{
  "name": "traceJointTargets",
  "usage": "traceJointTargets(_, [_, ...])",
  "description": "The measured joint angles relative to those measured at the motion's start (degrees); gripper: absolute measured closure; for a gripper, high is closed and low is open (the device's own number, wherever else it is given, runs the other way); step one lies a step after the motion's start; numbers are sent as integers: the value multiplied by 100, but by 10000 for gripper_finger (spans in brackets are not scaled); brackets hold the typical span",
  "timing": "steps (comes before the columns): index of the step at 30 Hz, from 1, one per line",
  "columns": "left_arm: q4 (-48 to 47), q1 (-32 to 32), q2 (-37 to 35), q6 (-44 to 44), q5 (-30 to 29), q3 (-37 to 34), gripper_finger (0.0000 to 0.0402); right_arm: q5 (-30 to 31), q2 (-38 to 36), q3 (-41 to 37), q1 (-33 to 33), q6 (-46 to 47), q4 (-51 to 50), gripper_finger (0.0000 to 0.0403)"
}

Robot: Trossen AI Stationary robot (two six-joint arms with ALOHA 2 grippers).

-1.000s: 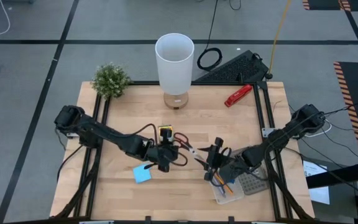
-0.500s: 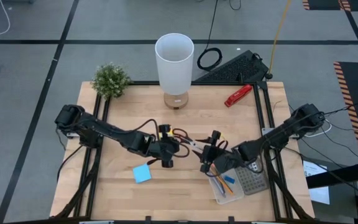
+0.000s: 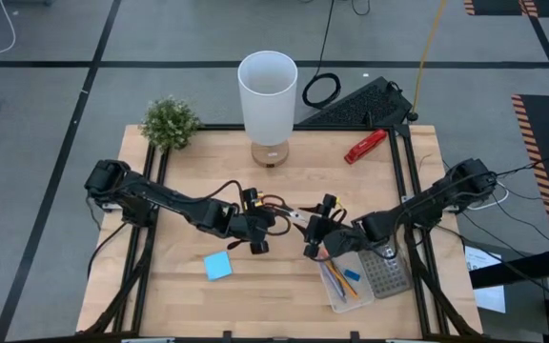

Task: Pack school essentials
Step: Put the red scissors into the supplies box

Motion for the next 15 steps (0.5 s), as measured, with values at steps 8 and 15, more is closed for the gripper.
traceJointTargets(8, [140, -5, 2, 60, 1, 0, 376, -303, 3, 0, -103, 248, -167, 203])
traceJointTargets(15, [297, -82, 4, 353, -4, 0, 376, -328, 1, 0, -100, 261, -147, 273])
